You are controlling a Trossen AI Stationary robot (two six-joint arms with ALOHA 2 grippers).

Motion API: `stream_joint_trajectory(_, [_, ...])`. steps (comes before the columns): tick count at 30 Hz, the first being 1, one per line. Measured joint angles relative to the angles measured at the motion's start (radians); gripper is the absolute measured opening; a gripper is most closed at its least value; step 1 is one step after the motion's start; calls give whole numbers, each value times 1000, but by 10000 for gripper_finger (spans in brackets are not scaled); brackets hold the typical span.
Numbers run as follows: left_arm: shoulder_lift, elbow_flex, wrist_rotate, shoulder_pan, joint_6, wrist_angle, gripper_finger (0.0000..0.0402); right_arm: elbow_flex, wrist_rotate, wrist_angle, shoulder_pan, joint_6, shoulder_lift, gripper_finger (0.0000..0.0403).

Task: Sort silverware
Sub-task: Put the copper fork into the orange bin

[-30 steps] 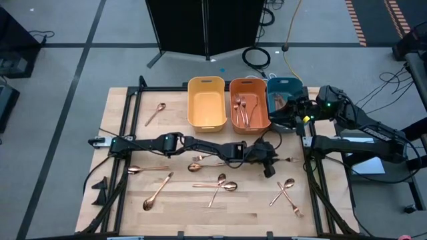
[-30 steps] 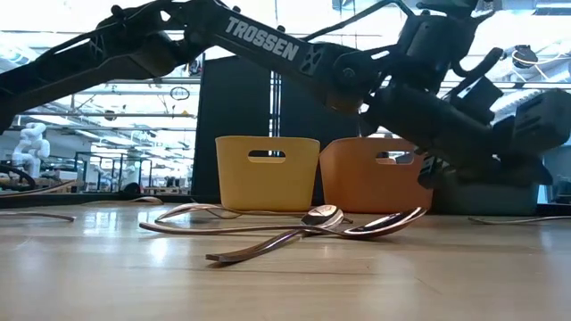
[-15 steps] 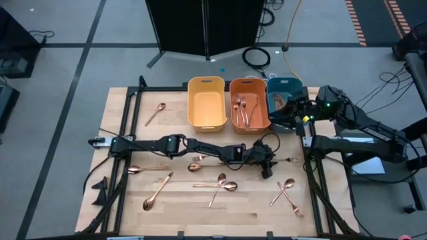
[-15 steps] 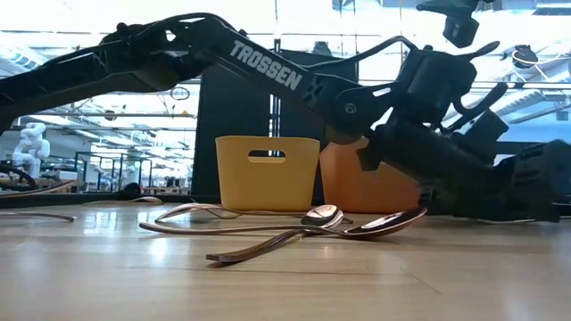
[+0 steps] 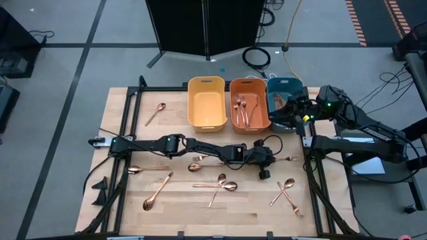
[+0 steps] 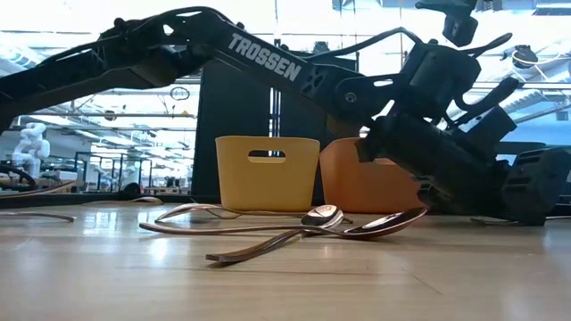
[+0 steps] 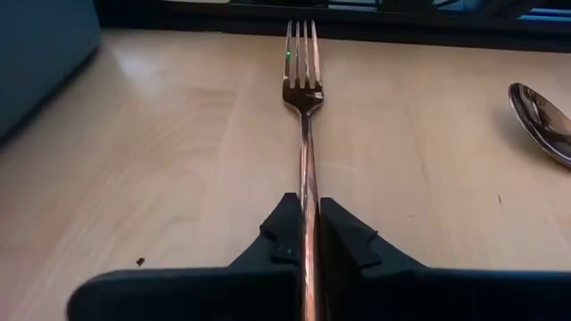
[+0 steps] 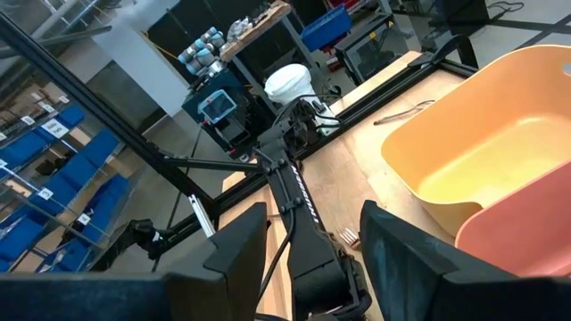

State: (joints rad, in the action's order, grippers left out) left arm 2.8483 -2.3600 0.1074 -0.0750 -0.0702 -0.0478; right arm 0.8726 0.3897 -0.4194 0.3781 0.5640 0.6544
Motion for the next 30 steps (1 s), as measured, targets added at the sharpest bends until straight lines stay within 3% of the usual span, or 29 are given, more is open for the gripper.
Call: stream_joint_trajectory(30, [-95,6,35,13,53,-56,1,0,3,39,0,-28,0,169])
